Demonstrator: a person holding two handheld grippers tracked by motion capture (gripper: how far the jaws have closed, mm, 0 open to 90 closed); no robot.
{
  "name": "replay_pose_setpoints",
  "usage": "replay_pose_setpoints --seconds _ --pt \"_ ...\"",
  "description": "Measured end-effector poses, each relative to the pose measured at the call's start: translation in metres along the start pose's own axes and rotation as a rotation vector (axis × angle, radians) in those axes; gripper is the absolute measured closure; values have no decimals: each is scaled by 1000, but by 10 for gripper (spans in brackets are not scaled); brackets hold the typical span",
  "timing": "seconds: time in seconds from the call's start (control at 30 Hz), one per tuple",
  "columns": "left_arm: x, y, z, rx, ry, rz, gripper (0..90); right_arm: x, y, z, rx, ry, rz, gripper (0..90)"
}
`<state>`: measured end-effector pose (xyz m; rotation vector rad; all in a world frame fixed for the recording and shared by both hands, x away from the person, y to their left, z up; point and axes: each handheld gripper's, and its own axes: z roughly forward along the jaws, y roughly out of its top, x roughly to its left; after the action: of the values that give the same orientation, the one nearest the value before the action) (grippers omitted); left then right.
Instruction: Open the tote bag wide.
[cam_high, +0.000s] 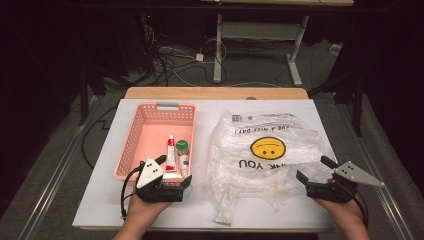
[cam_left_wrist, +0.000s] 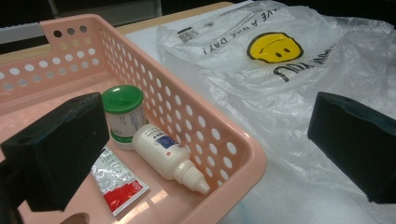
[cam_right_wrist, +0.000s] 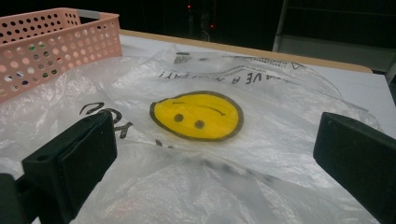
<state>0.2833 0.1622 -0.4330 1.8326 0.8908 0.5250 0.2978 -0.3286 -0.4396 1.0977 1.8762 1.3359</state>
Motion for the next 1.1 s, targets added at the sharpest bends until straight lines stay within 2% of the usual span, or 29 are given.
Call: replay_pose_setpoints --seconds 0.43,0.57,0.63,0.97,1.0,1.1 --pt "2 0 0 5 -7 -6 0 5 3 2 6 7 -34 1" --pt "2 1 0 15 -4 -4 0 5 3 1 5 4 -35 1" --pt "2 1 1 40 -4 -11 0 4 3 0 7 5 -29 1" --pt "0 4 -1 46 8 9 0 -7 4 -6 23 -30 -23 11" --pt "0 4 -1 46 11 9 0 -11 3 -9 28 -46 -23 13" --pt "2 4 0 71 15 11 0 -16 2 -12 29 -56 -11 16"
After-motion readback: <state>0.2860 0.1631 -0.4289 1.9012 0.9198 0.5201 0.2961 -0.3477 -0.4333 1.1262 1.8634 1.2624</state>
